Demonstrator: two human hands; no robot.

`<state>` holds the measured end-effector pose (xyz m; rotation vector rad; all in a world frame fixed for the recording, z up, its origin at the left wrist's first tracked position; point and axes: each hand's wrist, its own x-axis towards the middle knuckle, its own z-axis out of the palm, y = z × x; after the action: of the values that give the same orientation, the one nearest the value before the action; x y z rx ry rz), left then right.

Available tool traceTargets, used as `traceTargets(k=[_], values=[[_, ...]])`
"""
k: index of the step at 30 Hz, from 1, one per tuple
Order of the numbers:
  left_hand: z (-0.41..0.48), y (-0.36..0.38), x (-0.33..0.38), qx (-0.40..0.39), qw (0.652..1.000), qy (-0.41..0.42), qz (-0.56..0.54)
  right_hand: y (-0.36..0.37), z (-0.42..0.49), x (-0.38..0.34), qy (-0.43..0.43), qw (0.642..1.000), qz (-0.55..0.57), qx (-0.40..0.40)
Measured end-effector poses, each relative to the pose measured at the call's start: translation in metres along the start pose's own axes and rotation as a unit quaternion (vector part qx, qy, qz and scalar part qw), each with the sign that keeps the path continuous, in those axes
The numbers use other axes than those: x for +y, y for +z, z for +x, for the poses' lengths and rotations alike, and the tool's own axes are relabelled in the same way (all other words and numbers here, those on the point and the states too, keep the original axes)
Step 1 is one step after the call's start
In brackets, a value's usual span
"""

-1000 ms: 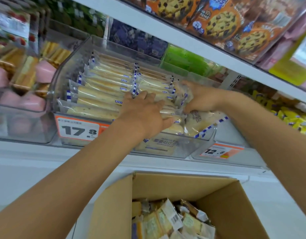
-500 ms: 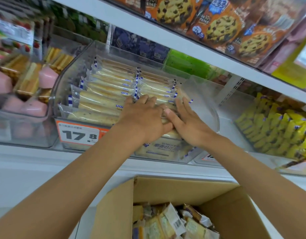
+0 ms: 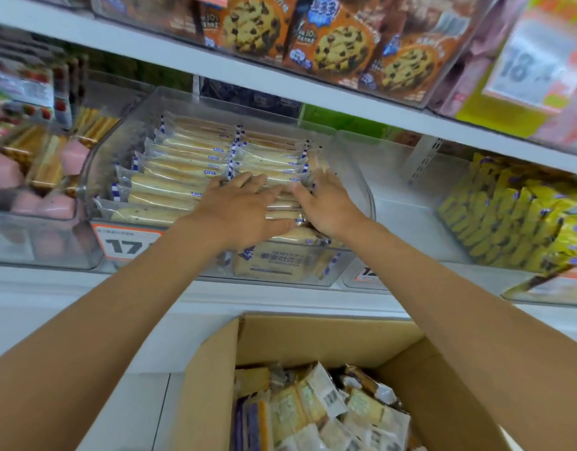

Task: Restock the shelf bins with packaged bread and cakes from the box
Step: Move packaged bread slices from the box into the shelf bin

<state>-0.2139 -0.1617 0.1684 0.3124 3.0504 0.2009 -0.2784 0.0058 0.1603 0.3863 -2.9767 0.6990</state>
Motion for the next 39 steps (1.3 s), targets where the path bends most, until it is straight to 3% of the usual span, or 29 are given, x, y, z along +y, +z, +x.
traceTargets(k=[4,7,9,11,14,18,21,23,27,29,31,33,35,37,39], values=[[-0.014,-0.002,0.01,0.115,0.992,-0.015,-0.044,-0.015,-0.037,-0.004,-0.094,0.977,0.046,0.186],[-0.031,0.002,0.033,0.255,0.965,-0.033,-0.054,-0.017,-0.072,-0.002,-0.162,0.964,0.048,0.205],[-0.049,0.007,0.056,0.283,0.953,-0.055,-0.092,-0.016,-0.093,0.007,-0.181,0.963,0.049,0.193],[-0.067,0.026,0.08,0.233,0.96,-0.08,-0.133,-0.009,-0.118,0.021,-0.196,0.966,0.061,0.155],[-0.087,0.075,0.107,0.099,0.96,-0.125,-0.229,0.013,-0.162,0.062,-0.193,0.976,0.071,0.066],[-0.115,0.153,0.125,-0.036,0.925,-0.186,-0.329,0.053,-0.226,0.134,-0.104,0.977,0.012,-0.188],[-0.137,0.198,0.13,-0.1,0.9,-0.215,-0.365,0.085,-0.265,0.18,-0.073,0.957,-0.01,-0.281],[-0.148,0.215,0.13,-0.112,0.891,-0.23,-0.375,0.102,-0.277,0.189,-0.115,0.937,-0.024,-0.33],[-0.161,0.226,0.127,-0.1,0.886,-0.248,-0.38,0.133,-0.299,0.176,-0.275,0.863,-0.086,-0.415],[-0.165,0.227,0.126,-0.105,0.881,-0.255,-0.385,0.147,-0.313,0.171,-0.345,0.838,-0.107,-0.408],[-0.167,0.229,0.126,-0.114,0.875,-0.259,-0.393,0.158,-0.32,0.171,-0.362,0.837,-0.1,-0.397],[-0.169,0.228,0.127,-0.114,0.867,-0.268,-0.405,0.161,-0.316,0.169,-0.337,0.863,-0.035,-0.376],[-0.168,0.225,0.126,-0.107,0.848,-0.281,-0.436,0.151,-0.304,0.161,-0.215,0.905,0.092,-0.356],[-0.164,0.22,0.124,-0.093,0.824,-0.29,-0.477,0.13,-0.287,0.155,-0.046,0.909,0.208,-0.357],[-0.158,0.216,0.124,-0.057,0.816,-0.29,-0.497,0.107,-0.273,0.159,0.031,0.903,0.28,-0.326]])
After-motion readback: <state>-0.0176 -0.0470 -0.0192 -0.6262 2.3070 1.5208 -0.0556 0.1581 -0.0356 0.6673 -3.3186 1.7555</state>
